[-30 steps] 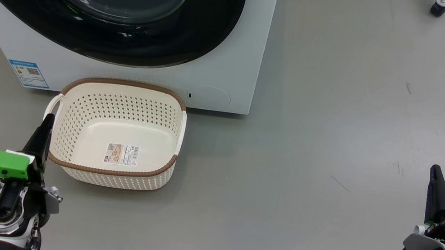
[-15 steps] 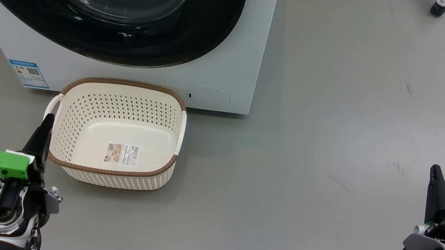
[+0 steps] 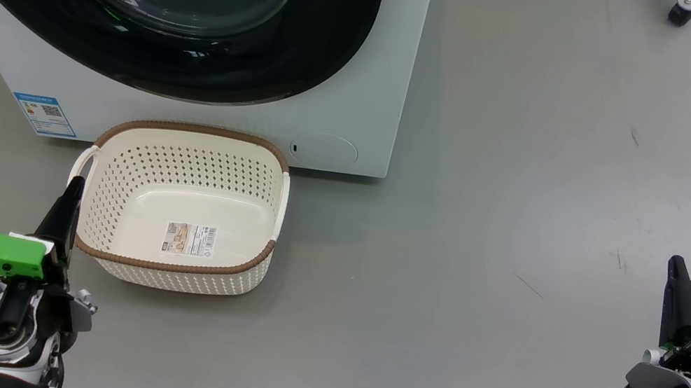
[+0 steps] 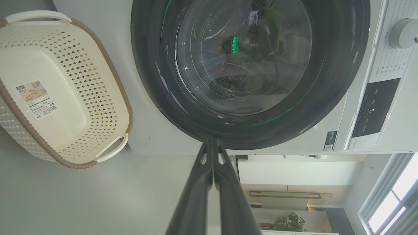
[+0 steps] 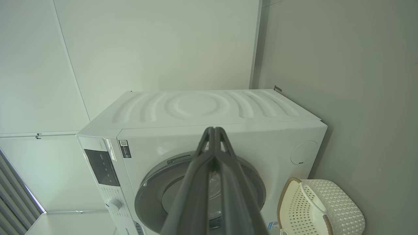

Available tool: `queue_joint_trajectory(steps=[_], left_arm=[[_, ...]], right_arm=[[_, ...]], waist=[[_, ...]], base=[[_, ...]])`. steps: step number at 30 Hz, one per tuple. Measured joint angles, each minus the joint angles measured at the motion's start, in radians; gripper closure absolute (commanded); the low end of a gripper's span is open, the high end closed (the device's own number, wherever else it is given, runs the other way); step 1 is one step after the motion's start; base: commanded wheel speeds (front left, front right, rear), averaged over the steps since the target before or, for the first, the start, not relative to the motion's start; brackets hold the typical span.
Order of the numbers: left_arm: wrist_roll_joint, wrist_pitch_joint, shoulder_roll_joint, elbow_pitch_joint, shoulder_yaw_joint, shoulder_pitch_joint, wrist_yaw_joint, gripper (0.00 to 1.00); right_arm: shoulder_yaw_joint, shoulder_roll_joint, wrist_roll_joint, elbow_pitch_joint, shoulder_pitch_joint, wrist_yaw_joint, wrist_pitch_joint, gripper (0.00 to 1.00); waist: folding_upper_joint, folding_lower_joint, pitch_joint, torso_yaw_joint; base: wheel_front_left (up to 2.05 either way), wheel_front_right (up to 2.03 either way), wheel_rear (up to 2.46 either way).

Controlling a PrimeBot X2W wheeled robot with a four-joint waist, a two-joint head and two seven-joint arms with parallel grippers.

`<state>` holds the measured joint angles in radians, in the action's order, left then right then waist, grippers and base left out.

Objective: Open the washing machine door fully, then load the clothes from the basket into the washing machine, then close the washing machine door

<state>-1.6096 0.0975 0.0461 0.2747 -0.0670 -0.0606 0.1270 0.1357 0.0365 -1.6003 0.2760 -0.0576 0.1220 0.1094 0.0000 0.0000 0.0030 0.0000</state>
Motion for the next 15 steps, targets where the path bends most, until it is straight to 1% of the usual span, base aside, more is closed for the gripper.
queue_joint_trajectory(steps=[15], left_arm=[[0.000, 0.003, 0.000, 0.000, 0.000, 0.000, 0.000, 1.00]], right_arm=[[0.000, 0.000, 0.000, 0.000, 0.000, 0.000, 0.000, 1.00]], waist=[[0.0000, 0.0000, 0.000, 0.000]], base=[[0.00, 0.00, 0.00]])
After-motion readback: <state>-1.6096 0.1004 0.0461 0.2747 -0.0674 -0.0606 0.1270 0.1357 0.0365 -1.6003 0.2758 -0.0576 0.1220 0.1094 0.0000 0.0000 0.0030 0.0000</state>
